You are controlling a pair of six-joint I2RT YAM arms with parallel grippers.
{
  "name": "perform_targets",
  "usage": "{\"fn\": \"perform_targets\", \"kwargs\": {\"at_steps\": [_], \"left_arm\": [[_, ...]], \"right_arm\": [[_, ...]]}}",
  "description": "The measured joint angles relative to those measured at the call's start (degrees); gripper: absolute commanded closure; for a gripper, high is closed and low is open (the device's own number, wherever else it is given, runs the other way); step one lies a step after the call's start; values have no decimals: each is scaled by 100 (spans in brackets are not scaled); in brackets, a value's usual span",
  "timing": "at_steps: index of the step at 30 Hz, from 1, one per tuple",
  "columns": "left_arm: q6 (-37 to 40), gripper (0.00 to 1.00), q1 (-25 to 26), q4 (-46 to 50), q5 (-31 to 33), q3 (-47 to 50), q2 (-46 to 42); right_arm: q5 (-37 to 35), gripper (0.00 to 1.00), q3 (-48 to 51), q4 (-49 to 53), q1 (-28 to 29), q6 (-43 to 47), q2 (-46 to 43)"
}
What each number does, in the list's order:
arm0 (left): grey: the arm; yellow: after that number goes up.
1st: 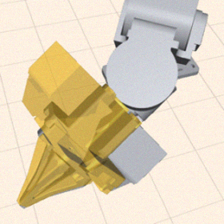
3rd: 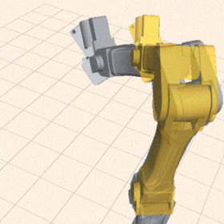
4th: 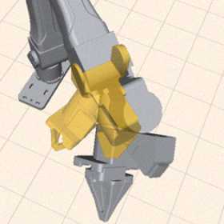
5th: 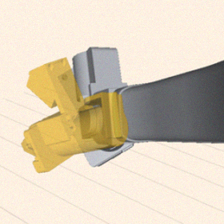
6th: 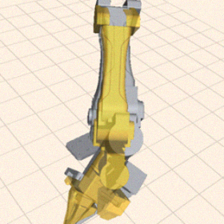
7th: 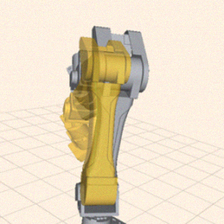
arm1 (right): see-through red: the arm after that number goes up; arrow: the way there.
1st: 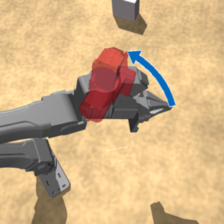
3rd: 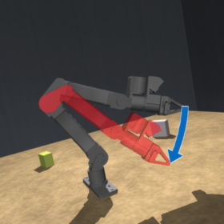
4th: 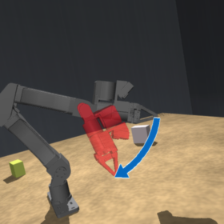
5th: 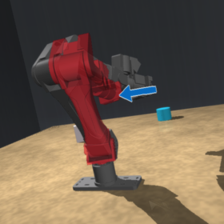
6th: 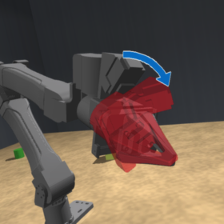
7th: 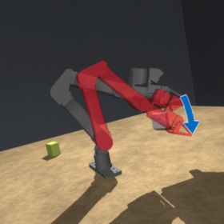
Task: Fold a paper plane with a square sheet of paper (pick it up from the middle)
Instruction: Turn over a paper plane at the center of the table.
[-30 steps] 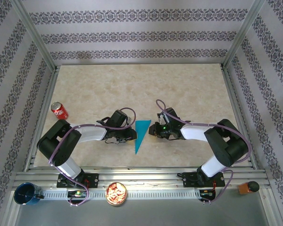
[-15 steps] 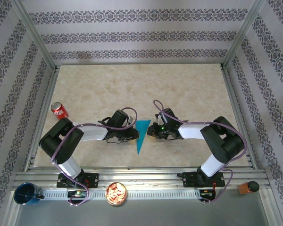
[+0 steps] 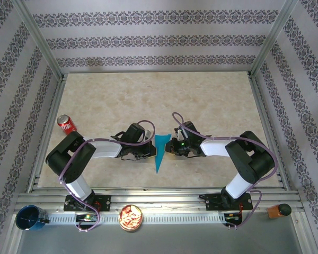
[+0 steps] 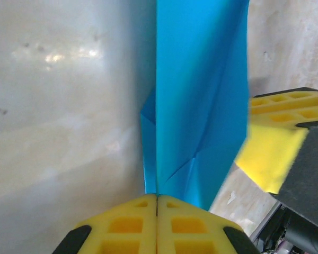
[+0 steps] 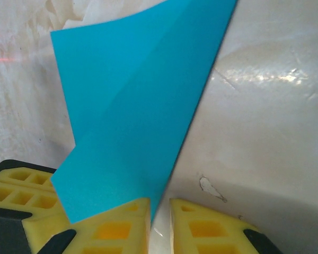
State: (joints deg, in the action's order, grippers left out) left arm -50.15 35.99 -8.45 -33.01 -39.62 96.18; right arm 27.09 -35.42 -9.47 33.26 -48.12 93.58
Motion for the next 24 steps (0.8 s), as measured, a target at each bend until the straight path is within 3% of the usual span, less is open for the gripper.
{"fn": "perform_targets", "kwargs": {"at_steps": [6, 13, 18, 24], "left_arm": [[20, 100, 2, 85, 219, -4, -319], [533, 100, 70, 1554, 1572, -568, -994], [793, 100, 79, 2210, 2127, -874, -1029], [866, 100, 146, 2531, 2282, -876, -1029]], "right_arm": [[-76, 75, 9, 35, 2, -17, -170], [-59, 61, 11, 13, -2, -157, -839], [101, 58, -149, -4, 44, -278, -833], [295, 58, -518, -131, 155, -570, -476]]}}
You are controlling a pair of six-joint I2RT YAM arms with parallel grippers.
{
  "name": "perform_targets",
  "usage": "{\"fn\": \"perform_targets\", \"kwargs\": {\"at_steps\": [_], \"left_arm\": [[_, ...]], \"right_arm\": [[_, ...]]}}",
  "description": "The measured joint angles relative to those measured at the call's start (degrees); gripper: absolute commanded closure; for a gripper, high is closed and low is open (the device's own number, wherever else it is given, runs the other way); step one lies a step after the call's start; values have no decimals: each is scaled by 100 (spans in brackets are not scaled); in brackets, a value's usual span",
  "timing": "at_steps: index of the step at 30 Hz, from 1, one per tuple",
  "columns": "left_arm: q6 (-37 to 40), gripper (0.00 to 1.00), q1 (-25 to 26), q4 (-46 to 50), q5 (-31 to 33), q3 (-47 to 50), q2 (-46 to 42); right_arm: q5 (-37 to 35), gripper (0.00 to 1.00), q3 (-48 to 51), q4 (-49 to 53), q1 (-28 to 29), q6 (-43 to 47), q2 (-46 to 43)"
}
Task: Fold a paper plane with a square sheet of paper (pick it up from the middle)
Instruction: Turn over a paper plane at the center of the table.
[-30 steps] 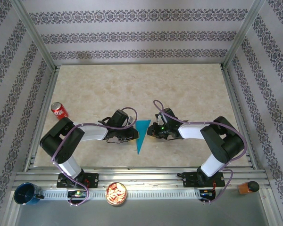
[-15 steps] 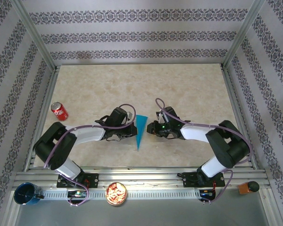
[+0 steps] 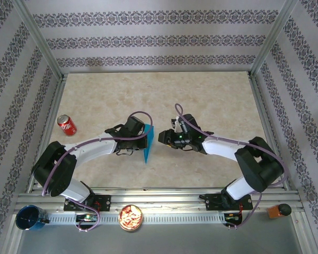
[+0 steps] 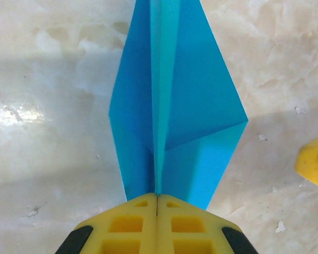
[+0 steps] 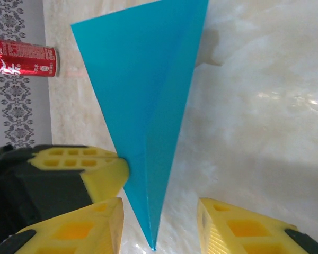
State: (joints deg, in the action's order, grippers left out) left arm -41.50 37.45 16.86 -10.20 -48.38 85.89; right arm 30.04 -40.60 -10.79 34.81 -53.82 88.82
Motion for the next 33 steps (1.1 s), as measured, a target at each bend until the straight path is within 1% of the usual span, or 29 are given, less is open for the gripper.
{"fn": "perform_targets", "kwargs": {"at_steps": [6, 10, 17, 19, 22, 24, 26, 29, 33], "left_arm": [[17, 100, 81, 48, -2, 0, 7], [15, 100, 127, 59, 17, 0, 26], [15, 100, 157, 68, 22, 0, 72], [15, 96, 157, 72, 15, 0, 98], [15, 91, 157, 72, -28, 0, 162], [13, 91, 157, 72, -70, 0, 216], [13, 88, 157, 70, -127, 0, 258], [-2, 81, 157, 50, -216, 2, 291], [-15, 76, 157, 22, -306, 2, 332]], "right_arm": [[11, 58, -422, -20, 184, -227, 623], [114, 62, -688, 22, 212, -310, 1021], [201, 82, -778, 57, 210, -315, 1300], [225, 87, -767, 70, 210, -299, 1368], [238, 90, -723, 68, 210, -282, 1408], [238, 92, -691, 68, 210, -260, 1416], [238, 92, -675, 63, 208, -238, 1445], [240, 93, -647, 46, 208, -212, 1519], [240, 94, -601, 26, 205, -175, 1563]]}}
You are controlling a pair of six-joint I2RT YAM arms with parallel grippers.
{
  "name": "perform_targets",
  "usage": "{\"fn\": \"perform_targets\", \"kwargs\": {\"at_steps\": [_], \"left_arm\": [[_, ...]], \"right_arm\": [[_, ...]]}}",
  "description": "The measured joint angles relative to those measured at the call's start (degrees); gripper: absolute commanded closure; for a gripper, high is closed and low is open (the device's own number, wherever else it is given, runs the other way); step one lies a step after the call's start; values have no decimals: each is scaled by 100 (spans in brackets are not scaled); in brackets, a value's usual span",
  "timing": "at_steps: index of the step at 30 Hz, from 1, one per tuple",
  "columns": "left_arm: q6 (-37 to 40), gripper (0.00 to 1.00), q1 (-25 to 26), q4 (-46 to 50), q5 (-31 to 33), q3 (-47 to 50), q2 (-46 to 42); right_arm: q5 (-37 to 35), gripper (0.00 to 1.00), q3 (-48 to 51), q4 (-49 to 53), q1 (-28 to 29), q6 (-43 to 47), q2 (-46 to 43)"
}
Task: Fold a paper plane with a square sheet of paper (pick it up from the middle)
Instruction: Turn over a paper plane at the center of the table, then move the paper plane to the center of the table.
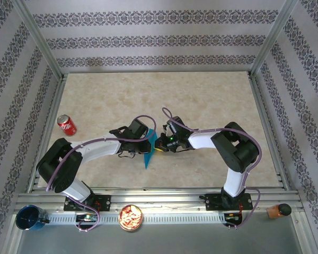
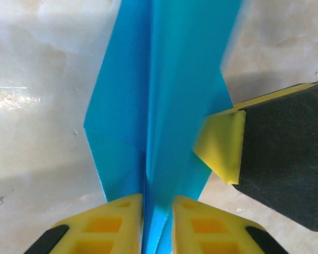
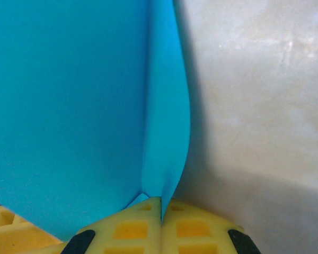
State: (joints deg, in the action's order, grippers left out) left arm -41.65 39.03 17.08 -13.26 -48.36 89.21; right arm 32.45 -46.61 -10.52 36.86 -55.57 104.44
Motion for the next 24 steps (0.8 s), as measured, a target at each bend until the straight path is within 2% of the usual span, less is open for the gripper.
{"fn": "perform_targets", "kwargs": {"at_steps": [10, 17, 24], "left_arm": [[-13, 76, 0, -107, -109, 0, 251], [-15, 81, 0, -120, -151, 0, 321], [-11, 79, 0, -120, -146, 0, 321]], "right_arm": [[2, 94, 24, -31, 0, 2, 4], [4, 94, 24, -50, -2, 2, 4], [7, 94, 28, -52, -37, 2, 4]]}}
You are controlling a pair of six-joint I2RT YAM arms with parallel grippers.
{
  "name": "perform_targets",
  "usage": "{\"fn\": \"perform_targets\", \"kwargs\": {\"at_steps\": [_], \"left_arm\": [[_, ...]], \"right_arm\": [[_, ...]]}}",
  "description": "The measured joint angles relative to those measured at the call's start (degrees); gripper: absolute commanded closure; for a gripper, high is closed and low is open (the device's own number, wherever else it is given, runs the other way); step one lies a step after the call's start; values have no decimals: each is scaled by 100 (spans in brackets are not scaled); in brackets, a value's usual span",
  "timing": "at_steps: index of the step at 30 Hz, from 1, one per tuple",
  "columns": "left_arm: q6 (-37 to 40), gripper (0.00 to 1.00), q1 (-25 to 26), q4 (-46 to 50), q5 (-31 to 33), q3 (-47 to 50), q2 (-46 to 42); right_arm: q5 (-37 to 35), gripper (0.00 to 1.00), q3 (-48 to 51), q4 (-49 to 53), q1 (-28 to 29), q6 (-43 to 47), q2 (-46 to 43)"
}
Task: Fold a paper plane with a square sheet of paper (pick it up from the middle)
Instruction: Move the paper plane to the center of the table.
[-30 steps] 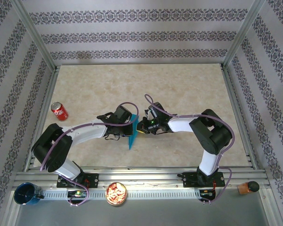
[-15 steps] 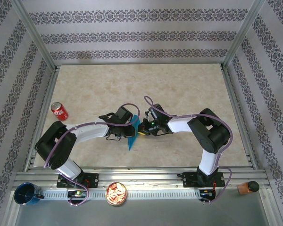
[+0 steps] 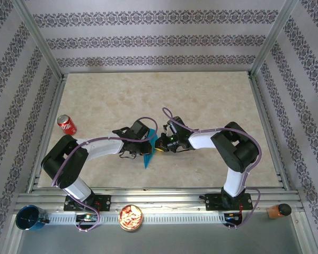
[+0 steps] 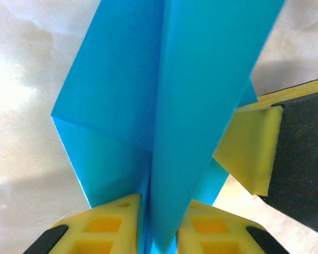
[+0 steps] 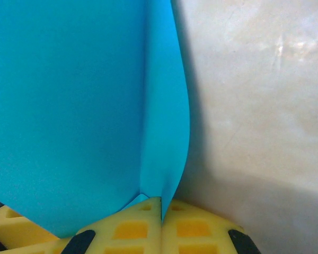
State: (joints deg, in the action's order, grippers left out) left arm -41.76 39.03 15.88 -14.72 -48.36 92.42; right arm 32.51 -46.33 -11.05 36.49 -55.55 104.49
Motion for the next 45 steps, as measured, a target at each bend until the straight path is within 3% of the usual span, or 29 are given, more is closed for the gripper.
{"fn": "perform_targets", "kwargs": {"at_steps": [3, 28, 32, 39, 45], "left_arm": [[22, 85, 0, 2, 22, 0, 0], [81, 86, 0, 4, -26, -39, 186], [87, 91, 0, 2, -35, -66, 219], [85, 95, 0, 42, 81, -127, 225], [85, 95, 0, 437, 660, -450, 208]], "right_arm": [[0, 94, 0, 0, 0, 0, 0], [17, 91, 11, -79, -2, -2, -2], [17, 89, 61, -125, -4, -2, -2], [101, 77, 146, -70, -122, 66, -155], [140, 70, 566, 103, -621, 260, -1128]]}}
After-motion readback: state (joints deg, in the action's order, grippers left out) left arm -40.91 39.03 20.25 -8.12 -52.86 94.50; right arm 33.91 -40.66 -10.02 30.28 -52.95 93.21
